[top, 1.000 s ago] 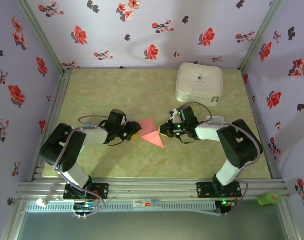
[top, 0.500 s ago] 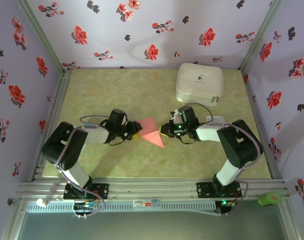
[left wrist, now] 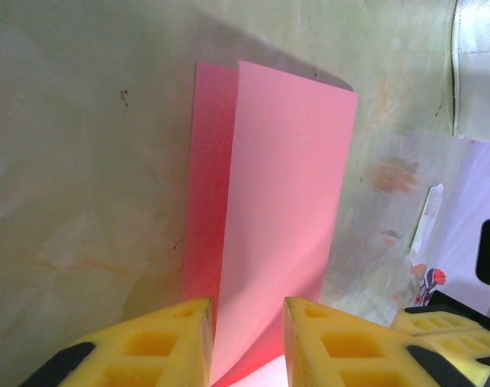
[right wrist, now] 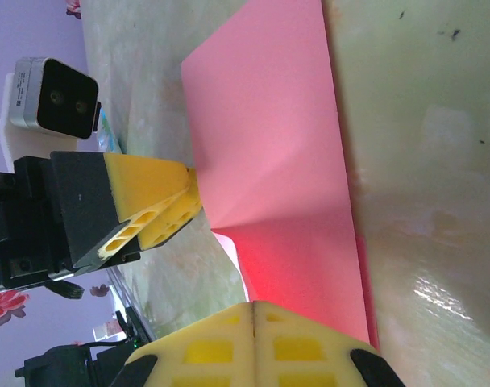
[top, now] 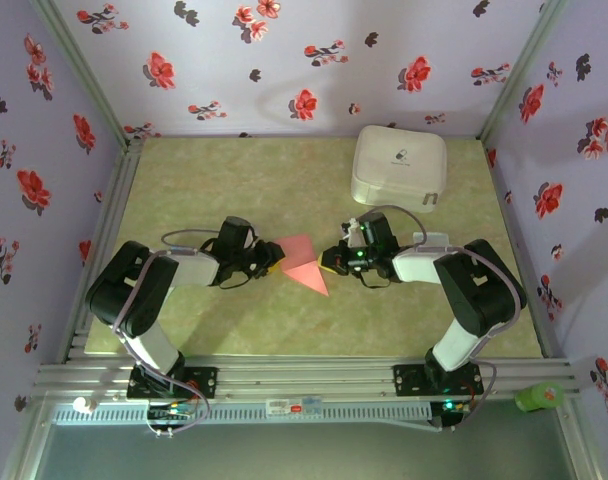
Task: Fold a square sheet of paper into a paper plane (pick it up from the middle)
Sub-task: Fourth fold the wing at the center of the table.
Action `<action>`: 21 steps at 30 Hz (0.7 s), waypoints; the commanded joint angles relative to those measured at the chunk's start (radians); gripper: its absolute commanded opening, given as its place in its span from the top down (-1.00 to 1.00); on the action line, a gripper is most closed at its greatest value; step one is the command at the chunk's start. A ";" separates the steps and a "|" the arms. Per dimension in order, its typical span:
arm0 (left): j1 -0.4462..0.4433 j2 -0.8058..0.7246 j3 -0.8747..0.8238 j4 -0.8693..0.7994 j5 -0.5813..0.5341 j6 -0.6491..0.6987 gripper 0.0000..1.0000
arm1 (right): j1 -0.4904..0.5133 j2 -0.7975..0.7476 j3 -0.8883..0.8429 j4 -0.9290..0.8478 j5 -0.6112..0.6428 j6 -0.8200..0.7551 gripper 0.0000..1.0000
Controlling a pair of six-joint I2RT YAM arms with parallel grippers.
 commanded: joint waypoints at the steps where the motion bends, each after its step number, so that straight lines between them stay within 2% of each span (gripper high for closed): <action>1: 0.002 0.014 0.011 0.021 0.015 -0.004 0.48 | -0.008 -0.010 -0.014 0.014 -0.012 0.006 0.97; 7: 0.002 0.015 0.011 0.023 0.015 -0.002 0.59 | -0.009 -0.009 -0.015 0.011 -0.009 0.005 0.96; 18: 0.002 0.011 0.011 0.011 0.010 0.014 0.95 | -0.011 -0.011 -0.013 -0.002 0.003 0.000 0.91; 20: 0.002 0.005 0.010 0.012 0.008 0.013 1.00 | -0.011 -0.015 -0.010 -0.019 0.010 -0.008 0.83; 21: 0.002 -0.001 0.008 0.016 0.005 0.008 1.00 | -0.013 -0.018 -0.004 -0.033 0.016 -0.013 0.71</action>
